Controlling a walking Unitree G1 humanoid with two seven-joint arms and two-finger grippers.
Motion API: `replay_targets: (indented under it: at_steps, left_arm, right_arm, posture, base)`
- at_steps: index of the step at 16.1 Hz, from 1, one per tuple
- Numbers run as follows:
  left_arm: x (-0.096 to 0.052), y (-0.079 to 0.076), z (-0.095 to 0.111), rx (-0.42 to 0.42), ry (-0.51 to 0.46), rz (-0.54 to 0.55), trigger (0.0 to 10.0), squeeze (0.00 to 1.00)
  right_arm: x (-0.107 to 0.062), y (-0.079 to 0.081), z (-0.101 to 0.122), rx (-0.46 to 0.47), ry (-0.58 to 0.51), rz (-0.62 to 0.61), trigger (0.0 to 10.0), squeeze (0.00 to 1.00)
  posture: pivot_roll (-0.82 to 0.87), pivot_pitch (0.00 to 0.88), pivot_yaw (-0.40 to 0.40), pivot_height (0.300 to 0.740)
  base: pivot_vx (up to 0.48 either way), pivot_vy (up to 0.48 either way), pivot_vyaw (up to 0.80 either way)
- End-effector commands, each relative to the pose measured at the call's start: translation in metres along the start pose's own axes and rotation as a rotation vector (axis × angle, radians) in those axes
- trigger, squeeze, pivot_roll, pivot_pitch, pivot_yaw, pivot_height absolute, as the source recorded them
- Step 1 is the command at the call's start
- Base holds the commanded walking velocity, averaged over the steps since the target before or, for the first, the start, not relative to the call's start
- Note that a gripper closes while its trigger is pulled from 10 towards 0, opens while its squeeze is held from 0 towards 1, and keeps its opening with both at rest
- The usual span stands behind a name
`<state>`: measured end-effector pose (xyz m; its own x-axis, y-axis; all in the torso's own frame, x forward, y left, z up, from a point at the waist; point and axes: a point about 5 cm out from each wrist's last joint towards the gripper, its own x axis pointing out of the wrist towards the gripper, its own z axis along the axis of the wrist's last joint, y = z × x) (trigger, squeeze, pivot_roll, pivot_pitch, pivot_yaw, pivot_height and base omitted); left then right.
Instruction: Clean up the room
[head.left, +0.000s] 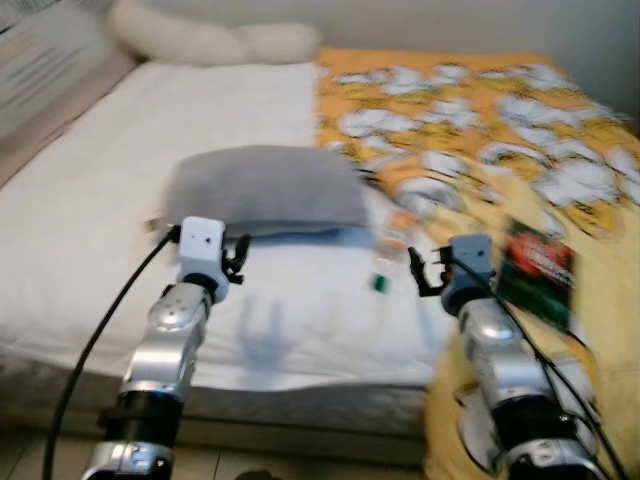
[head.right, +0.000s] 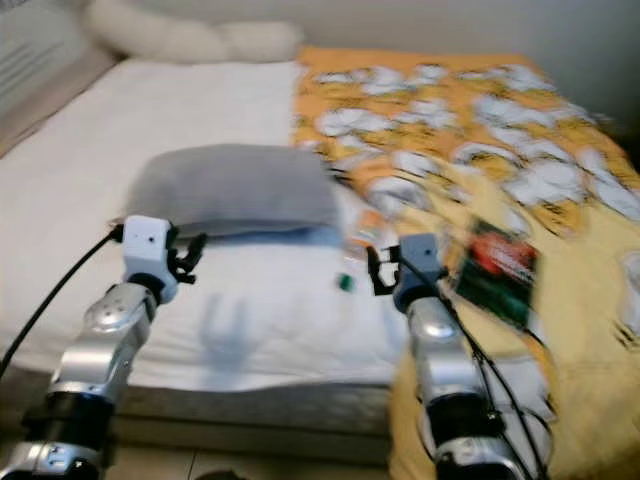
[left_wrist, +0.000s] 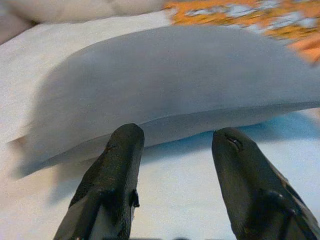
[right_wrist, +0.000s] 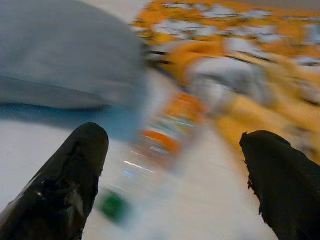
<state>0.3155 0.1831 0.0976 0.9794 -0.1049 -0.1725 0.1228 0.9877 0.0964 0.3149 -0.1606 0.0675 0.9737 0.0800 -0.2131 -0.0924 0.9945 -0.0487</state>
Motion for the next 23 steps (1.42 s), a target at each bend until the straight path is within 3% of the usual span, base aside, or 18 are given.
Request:
replay_targets:
  at_steps: [1,8,10,13,14,15,22,23]
  left_arm:
    - [-0.001,0.004,0.002,0.0,-0.002,0.011,10.0,0.0]
    - [-0.006,0.002,-0.001,0.04,0.014,-0.017,10.0,0.0]
    - [-0.007,-0.002,-0.003,0.084,0.035,-0.065,10.0,0.0]
    - [-0.011,-0.013,0.001,0.18,0.047,-0.224,10.0,0.0]
    - [-0.012,-0.014,0.001,0.235,0.065,-0.279,10.0,0.0]
    - [-0.014,-0.014,0.0,0.264,0.083,-0.314,10.0,0.0]
    - [-0.03,-0.01,0.002,0.308,0.144,-0.477,10.0,0.0]
    - [-0.033,-0.01,0.002,0.316,0.15,-0.498,10.0,0.0]
  right_arm:
    - [0.002,0.003,0.005,-0.003,-0.01,-0.005,10.0,1.0]
    - [0.003,-0.002,0.002,-0.008,0.036,-0.047,10.0,1.0]
    - [0.007,-0.008,-0.004,-0.004,0.095,-0.103,10.0,1.0]
    - [0.024,-0.01,-0.005,0.033,0.206,-0.136,10.0,1.0]
    - [0.031,-0.009,-0.003,0.034,0.247,-0.15,10.0,0.58]
    - [0.036,-0.01,-0.001,0.033,0.281,-0.167,10.0,0.0]
    - [0.037,-0.022,-0.004,-0.052,0.391,-0.28,10.0,0.0]
    - [0.036,-0.022,-0.008,0.002,0.403,-0.29,10.0,0.0]
  posture:
    - [0.01,0.0,0.034,0.74]
    - [0.01,0.0,0.056,0.74]
    - [0.01,0.0,0.067,0.74]
    - [0.03,0.0,0.077,0.74]
    - [0.03,0.0,0.091,0.74]
    - [0.04,0.0,0.1,0.74]
    - [0.15,0.0,0.1,0.74]
    - [0.18,0.0,0.098,0.74]
  base:
    - [0.315,0.0,0.0]
    - [0.178,0.0,0.0]
    - [0.0,0.0,0.0]
    - [0.0,0.0,0.0]
    - [0.0,0.0,0.0]
    - [0.0,0.0,0.0]
    - [0.0,0.0,0.0]
    - [0.0,0.0,0.0]
